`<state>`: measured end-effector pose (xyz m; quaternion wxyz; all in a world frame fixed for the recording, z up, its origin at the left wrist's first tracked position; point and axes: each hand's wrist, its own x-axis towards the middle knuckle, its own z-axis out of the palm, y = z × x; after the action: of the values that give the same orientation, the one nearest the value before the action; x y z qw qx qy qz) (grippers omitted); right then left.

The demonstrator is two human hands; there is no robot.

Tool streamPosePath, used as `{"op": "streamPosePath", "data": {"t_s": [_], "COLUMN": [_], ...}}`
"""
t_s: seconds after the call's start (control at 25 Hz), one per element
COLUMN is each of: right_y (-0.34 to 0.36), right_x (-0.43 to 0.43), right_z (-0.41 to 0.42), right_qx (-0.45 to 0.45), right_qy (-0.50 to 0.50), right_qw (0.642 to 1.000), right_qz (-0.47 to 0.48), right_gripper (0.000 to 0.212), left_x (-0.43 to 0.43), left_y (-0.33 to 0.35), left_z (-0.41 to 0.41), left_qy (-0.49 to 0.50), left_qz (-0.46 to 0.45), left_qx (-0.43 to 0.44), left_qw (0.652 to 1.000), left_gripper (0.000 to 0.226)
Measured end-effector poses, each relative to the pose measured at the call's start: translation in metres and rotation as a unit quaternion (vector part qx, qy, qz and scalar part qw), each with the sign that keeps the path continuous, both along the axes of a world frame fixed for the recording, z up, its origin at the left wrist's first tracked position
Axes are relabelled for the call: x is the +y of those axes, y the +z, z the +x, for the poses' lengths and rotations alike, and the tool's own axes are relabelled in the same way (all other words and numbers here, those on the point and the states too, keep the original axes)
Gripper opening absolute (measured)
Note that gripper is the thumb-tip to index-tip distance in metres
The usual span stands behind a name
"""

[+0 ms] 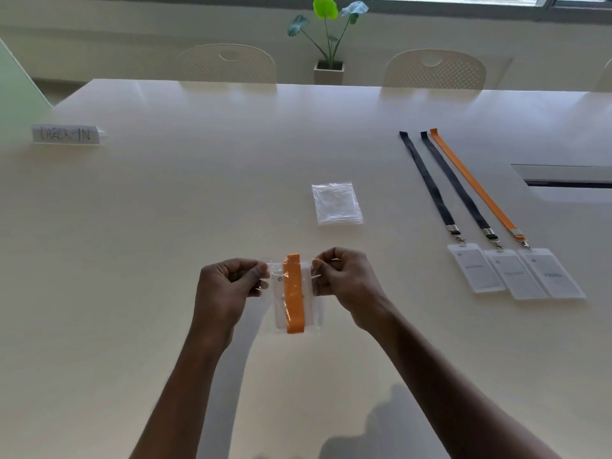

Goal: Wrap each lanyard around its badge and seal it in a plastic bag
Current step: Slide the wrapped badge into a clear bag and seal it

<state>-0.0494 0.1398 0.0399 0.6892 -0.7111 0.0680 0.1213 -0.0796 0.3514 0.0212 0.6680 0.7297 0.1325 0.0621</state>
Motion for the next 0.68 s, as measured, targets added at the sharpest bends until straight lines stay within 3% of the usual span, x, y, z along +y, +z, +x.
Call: {"op": "streamPosePath", "data": {"t_s": [0.4,0.68], "right_y": [-0.015,-0.031], "right_x": [0.117,0.142], "right_z": [0.057,0.076], "right_qx": [0.075,0.005], "right_qy": [0.029,-0.025], "right_qw": [0.997,0.998], "right_qz": [0.007,-0.058], "right_gripper": [0.017,0.009], "left_x": [0.112,0.127], "left_y": [-0.011,-0.014], "left_z": [0.054,0.081], "left_qy": [0.036,0.069], "left_qz": [0.145,0.207], "left_qx": [0.051,0.058], "left_qw": [0.987,0.974], "left_gripper": [0.002,0.014]}}
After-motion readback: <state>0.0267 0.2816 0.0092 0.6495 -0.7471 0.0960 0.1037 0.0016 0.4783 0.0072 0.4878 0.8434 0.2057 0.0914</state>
